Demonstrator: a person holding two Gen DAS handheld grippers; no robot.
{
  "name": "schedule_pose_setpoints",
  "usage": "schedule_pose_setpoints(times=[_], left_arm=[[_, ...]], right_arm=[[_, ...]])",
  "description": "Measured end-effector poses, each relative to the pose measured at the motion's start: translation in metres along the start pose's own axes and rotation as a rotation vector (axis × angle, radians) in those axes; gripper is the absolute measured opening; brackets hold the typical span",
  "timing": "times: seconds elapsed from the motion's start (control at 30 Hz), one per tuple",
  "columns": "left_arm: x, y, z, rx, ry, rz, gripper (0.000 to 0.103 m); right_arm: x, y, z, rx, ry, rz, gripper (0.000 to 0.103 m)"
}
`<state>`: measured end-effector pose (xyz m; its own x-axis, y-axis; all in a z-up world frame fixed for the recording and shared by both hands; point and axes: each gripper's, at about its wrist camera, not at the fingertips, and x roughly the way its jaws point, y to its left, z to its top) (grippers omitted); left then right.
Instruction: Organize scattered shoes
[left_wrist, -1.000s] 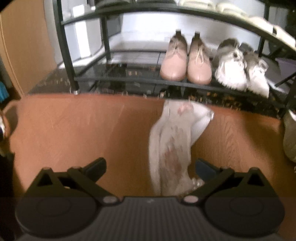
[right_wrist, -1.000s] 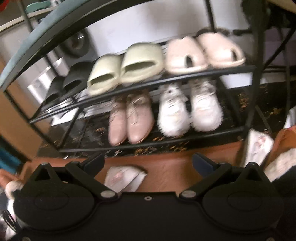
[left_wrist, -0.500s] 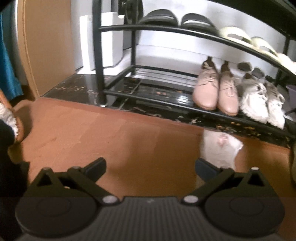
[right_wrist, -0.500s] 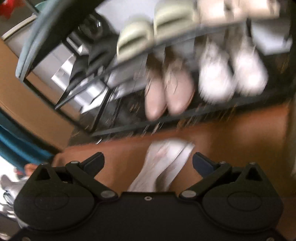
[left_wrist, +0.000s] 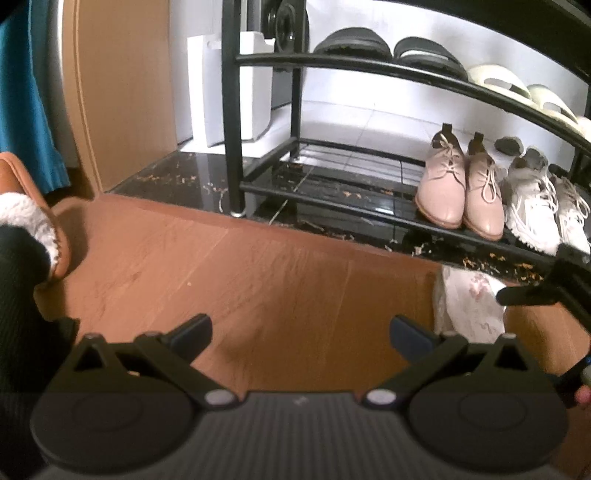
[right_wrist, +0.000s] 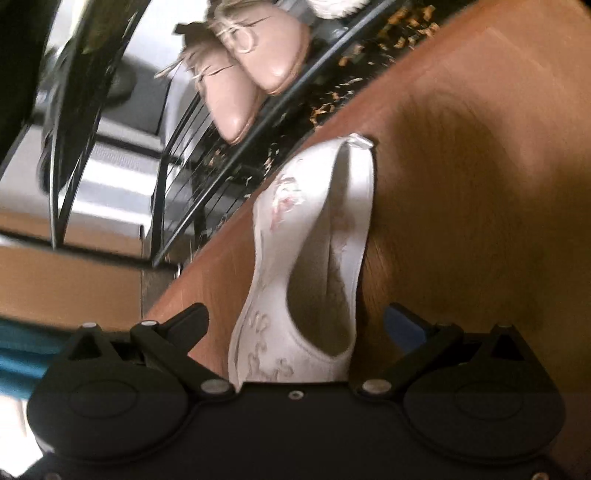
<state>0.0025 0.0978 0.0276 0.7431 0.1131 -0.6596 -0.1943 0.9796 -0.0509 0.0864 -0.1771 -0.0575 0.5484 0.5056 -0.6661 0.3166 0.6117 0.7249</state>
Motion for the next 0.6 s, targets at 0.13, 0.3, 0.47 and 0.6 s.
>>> schedule_pose_setpoints(times=[0.13, 0.3, 0.47, 0.6], left_arm=[[0.004, -0.001, -0.003, 0.016, 0.008, 0.006, 0.102], [0.009, 0.003, -0.003, -0.001, 0.023, 0.006, 0.102], [0.012, 0.004, -0.003, -0.009, 0.032, 0.006, 0.102], [0.013, 0.006, -0.003, -0.020, 0.032, 0.012, 0.102]], right_arm=[[0.009, -0.001, -0.004, -0.003, -0.003, 0.000, 0.102], [0.021, -0.005, -0.011, 0.009, 0.026, -0.020, 0.102], [0.026, -0.004, -0.014, 0.048, 0.018, 0.011, 0.095], [0.030, -0.002, -0.015, 0.074, 0.013, 0.033, 0.089]])
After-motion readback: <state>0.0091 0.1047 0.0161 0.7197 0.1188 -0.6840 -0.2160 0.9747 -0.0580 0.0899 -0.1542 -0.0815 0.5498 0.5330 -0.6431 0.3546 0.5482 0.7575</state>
